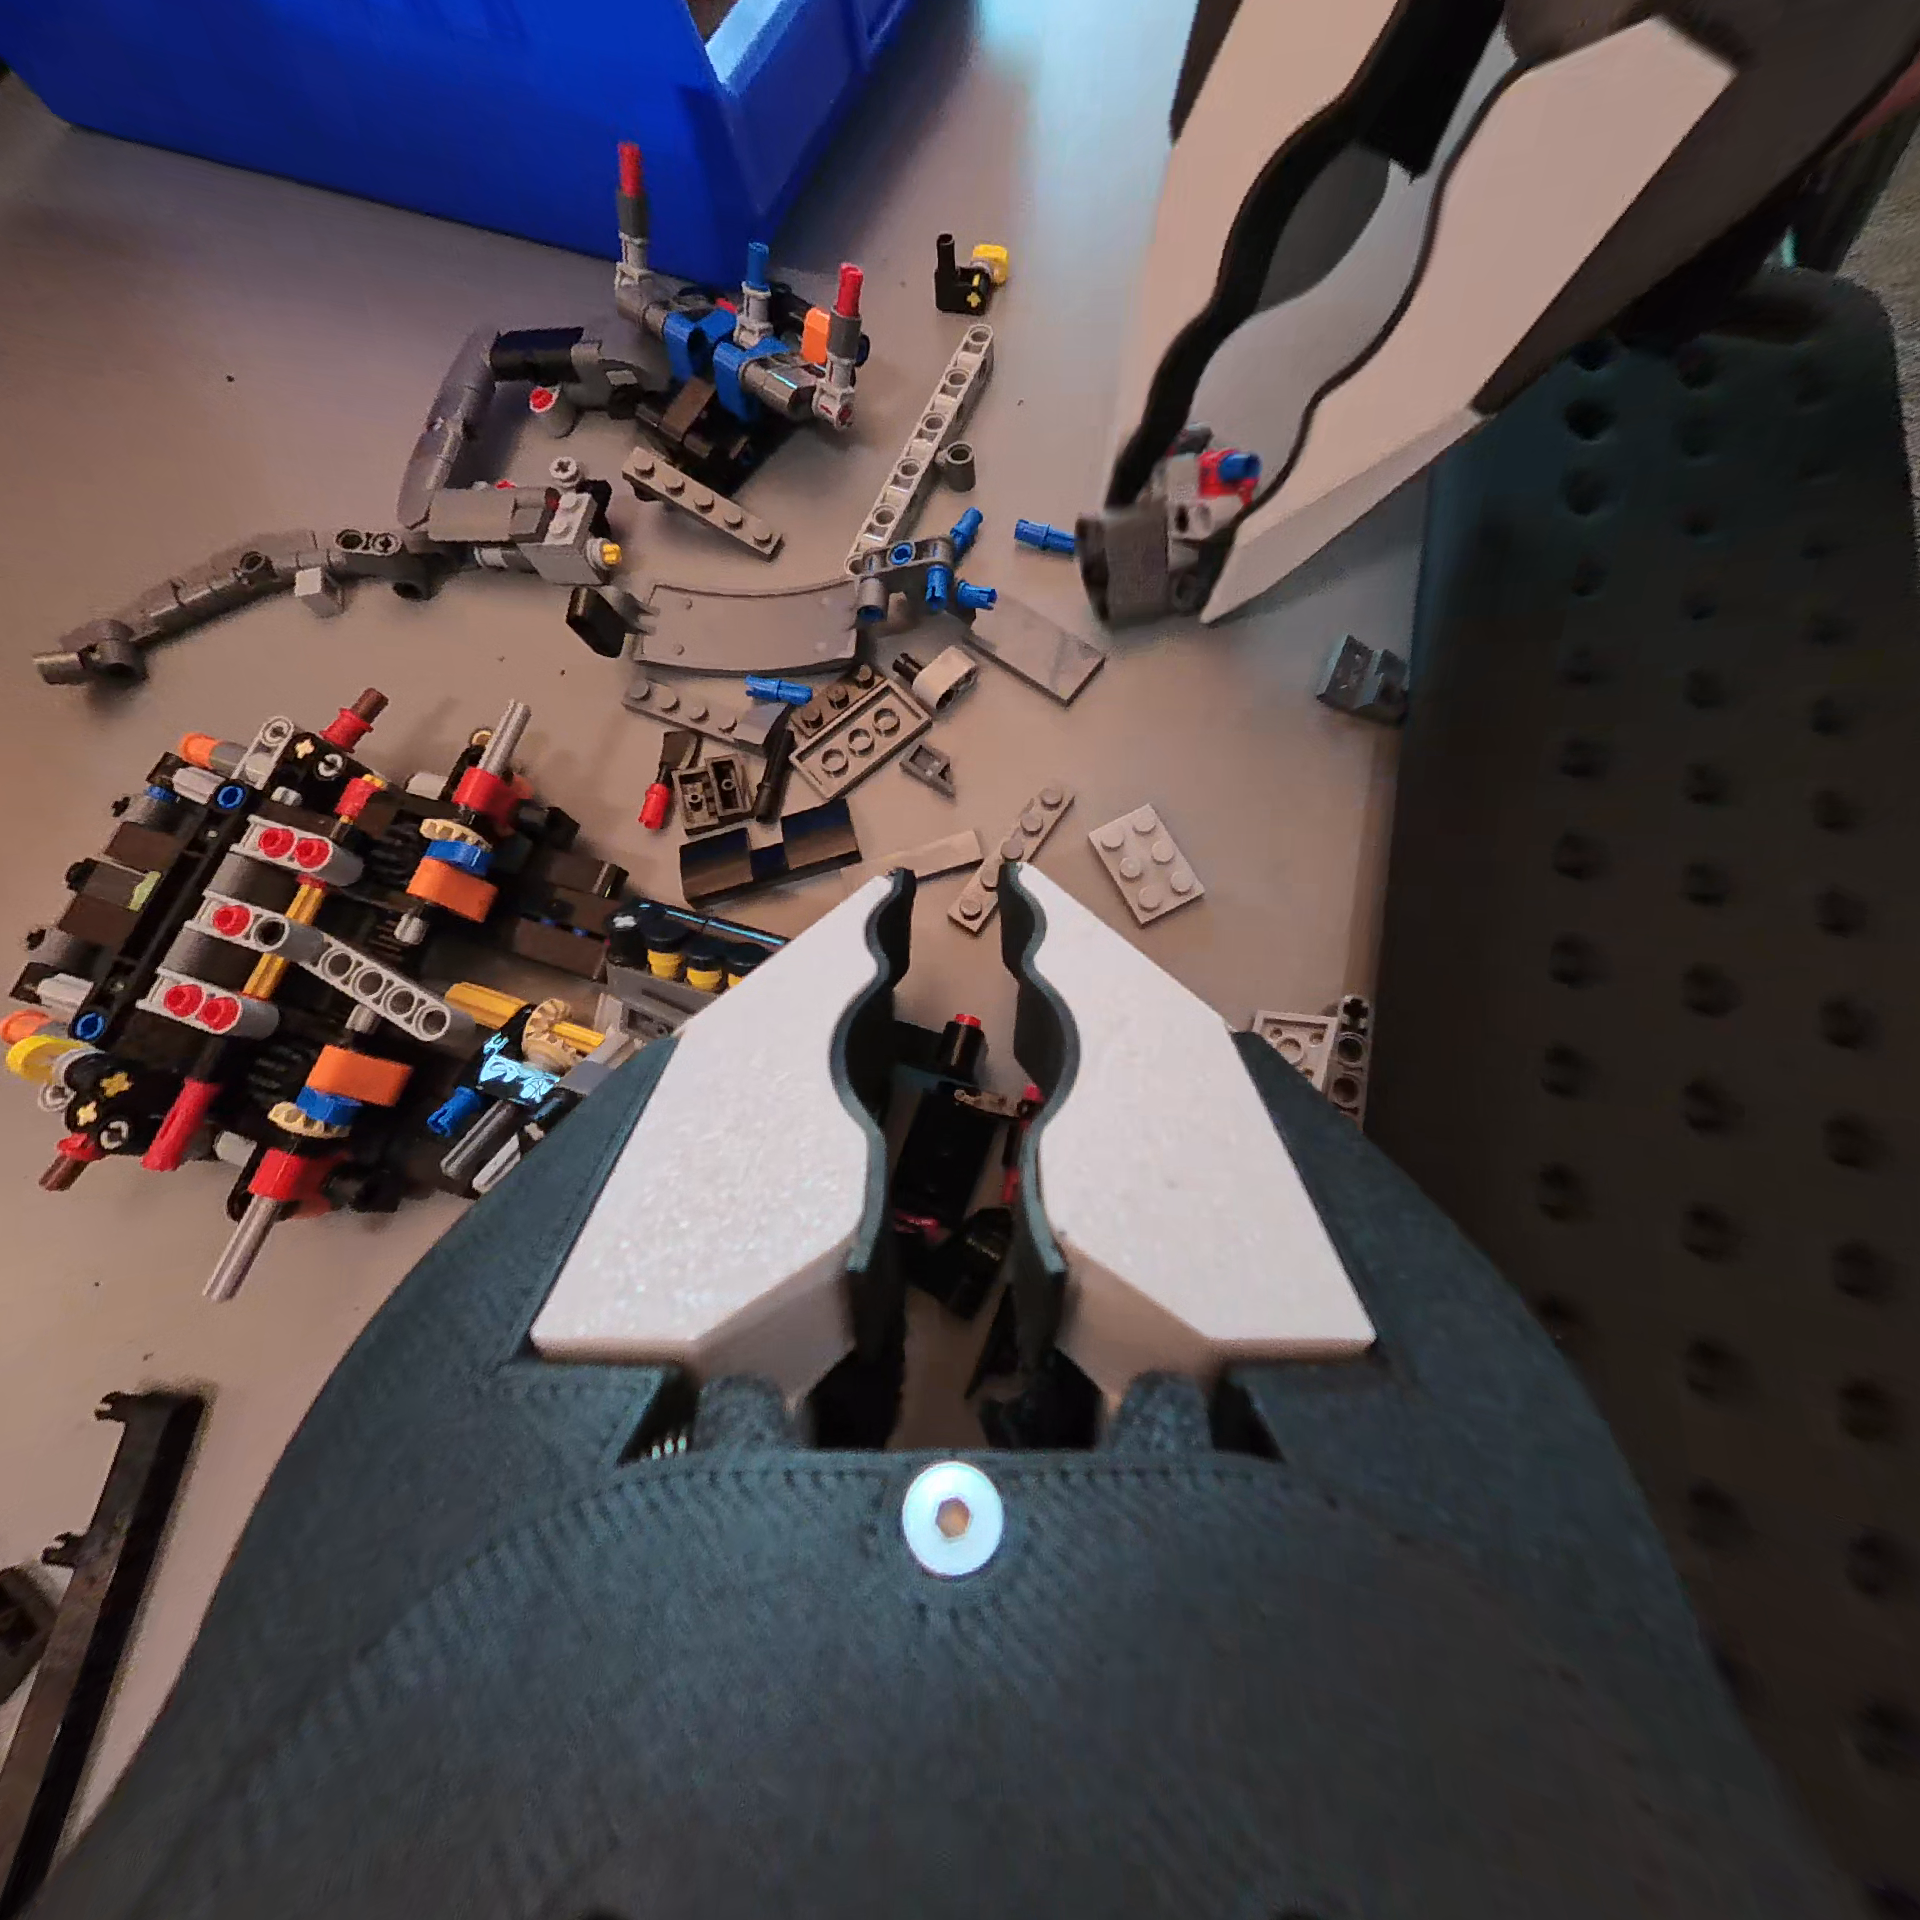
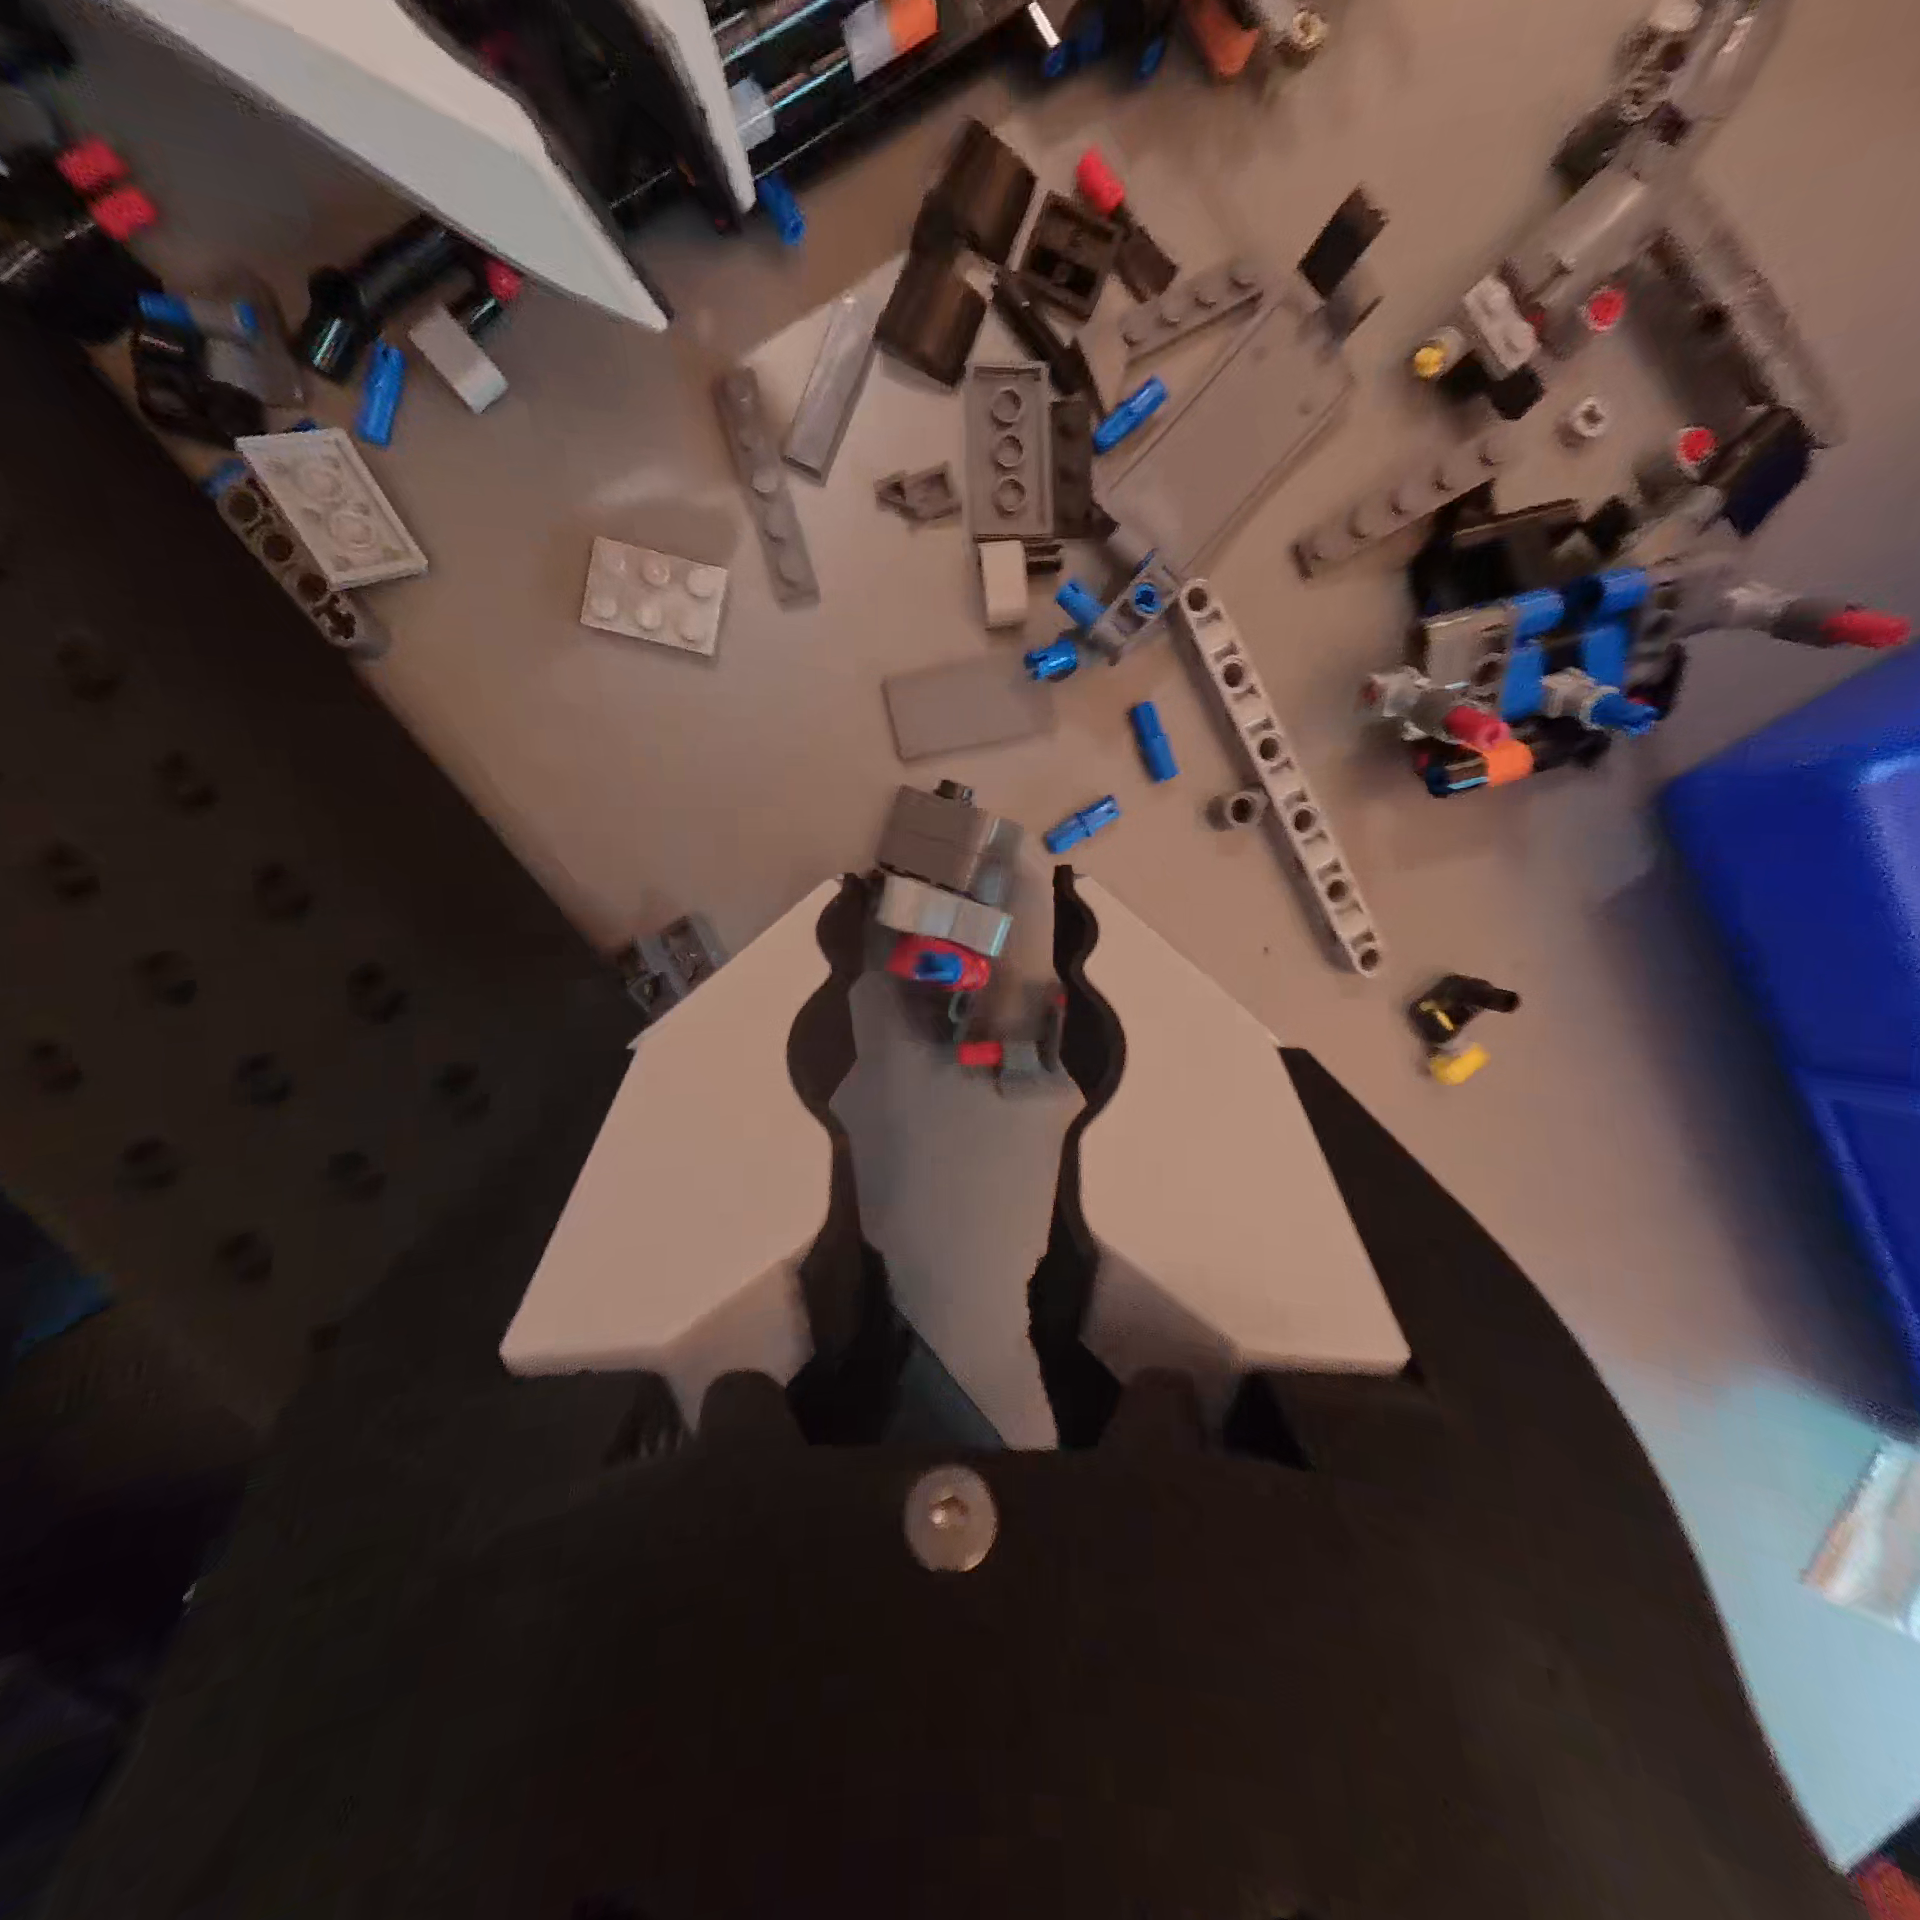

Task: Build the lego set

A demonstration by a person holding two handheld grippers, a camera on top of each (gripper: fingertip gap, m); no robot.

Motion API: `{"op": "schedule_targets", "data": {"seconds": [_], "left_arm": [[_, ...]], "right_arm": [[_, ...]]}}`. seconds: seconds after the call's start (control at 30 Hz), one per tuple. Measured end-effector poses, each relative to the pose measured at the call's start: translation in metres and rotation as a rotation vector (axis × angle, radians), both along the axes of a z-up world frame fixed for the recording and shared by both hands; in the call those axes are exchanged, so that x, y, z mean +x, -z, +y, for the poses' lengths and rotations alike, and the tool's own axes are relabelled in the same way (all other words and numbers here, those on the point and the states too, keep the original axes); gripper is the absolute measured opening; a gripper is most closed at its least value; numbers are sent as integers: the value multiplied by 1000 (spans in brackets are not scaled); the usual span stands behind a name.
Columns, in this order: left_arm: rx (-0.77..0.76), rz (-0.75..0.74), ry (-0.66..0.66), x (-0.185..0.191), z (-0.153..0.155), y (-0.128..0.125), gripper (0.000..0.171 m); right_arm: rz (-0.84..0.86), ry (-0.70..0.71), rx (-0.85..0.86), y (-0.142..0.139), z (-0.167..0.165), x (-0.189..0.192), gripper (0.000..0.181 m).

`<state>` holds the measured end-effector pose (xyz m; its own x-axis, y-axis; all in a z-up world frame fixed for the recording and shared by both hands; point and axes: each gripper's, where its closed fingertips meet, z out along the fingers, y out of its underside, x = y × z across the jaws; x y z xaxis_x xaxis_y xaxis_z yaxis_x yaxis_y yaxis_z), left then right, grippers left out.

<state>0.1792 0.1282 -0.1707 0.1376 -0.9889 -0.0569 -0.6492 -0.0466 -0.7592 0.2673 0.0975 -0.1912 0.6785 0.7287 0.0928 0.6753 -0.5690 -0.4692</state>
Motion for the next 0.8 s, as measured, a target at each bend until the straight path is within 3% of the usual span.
{"op": "schedule_targets", "data": {"seconds": [0.03, 0.2, 0.4, 0.6, 0.8], "left_arm": [[1, 2, 3, 0, -1, 0, 14], [15, -4, 16, 2, -3, -2, 14], [-10, -92, 81, 11, -17, -16, 20], [-114, -178, 118, 15, -27, -27, 27], [-175, -219, 132, 13, -30, -33, 18]], "right_arm": [[3, -3, -13, 3, 0, -1, 27], [13, -57, 15, 2, 2, -9, 25], [72, -210, 228, -31, 9, -45, 25], [33, -342, 372, -44, 8, -71, 25], [1, -403, 446, -50, 4, -78, 25]]}}
